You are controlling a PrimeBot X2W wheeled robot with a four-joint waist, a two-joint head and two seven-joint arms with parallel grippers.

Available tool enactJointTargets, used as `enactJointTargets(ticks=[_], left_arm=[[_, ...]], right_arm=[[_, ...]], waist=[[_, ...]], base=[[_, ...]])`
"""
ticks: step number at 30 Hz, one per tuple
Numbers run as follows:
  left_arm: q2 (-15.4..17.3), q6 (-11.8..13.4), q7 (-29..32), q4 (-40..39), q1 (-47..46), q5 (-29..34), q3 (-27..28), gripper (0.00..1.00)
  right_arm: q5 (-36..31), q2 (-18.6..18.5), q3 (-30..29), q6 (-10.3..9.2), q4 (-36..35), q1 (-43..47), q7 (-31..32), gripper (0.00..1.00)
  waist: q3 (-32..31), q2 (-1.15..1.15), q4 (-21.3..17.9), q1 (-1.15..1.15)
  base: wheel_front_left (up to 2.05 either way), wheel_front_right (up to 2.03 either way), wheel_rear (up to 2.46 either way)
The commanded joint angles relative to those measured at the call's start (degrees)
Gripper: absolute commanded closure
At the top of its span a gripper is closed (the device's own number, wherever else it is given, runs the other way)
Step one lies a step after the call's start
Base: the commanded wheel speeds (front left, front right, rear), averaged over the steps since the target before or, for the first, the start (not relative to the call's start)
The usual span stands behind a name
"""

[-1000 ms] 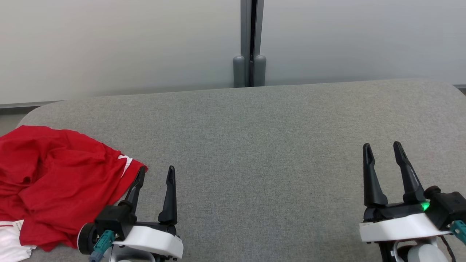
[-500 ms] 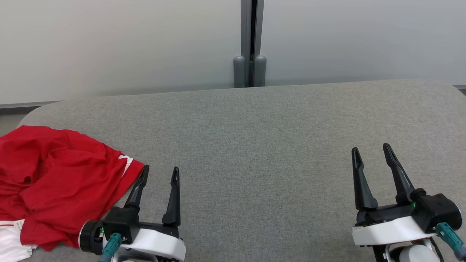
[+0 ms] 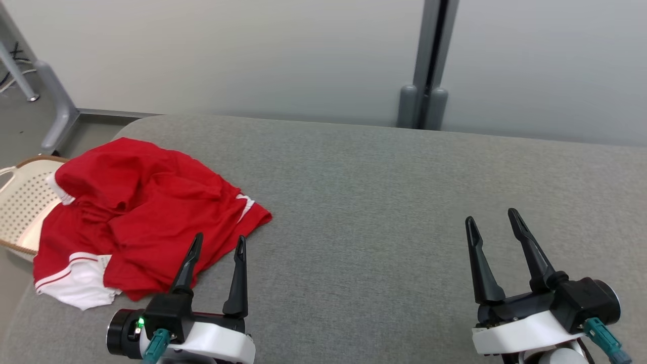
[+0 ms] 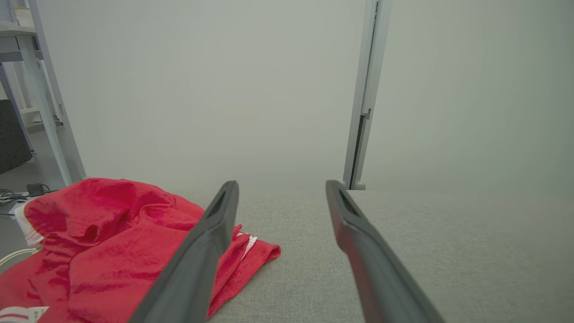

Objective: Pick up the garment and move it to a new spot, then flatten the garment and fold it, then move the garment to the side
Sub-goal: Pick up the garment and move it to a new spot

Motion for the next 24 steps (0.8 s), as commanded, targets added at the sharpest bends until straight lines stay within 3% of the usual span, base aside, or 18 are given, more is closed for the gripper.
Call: enactJointTargets(ticks=[1, 12, 24], left_arm=[[0.16, 0.01, -0.13, -0.18, 0.19, 0.5, 0.59, 0.0], [0.15, -0.43, -0.12, -0.66, 1.52, 1.92, 2.03, 0.0], [0.19, 0.25, -0.12, -1.74, 1.76, 1.29, 2.79, 0.0]], right_arm=[[0.16, -0.13, 0.48, 0.0, 0.25, 0.14, -0.34, 0.0], [0.69, -0.15, 2.44, 0.0, 1.3, 0.21, -0.34, 0.0], [0.93, -0.13, 3.74, 0.0, 2.26, -0.51, -0.34, 0.0]], waist=[[-0.4, 0.0, 4.54, 0.0], [-0.59, 0.0, 15.85, 0.0], [-0.17, 0.0, 17.85, 0.0]], base=[[0.0, 0.0, 0.0], [0.0, 0.0, 0.0], [0.0, 0.0, 0.0]])
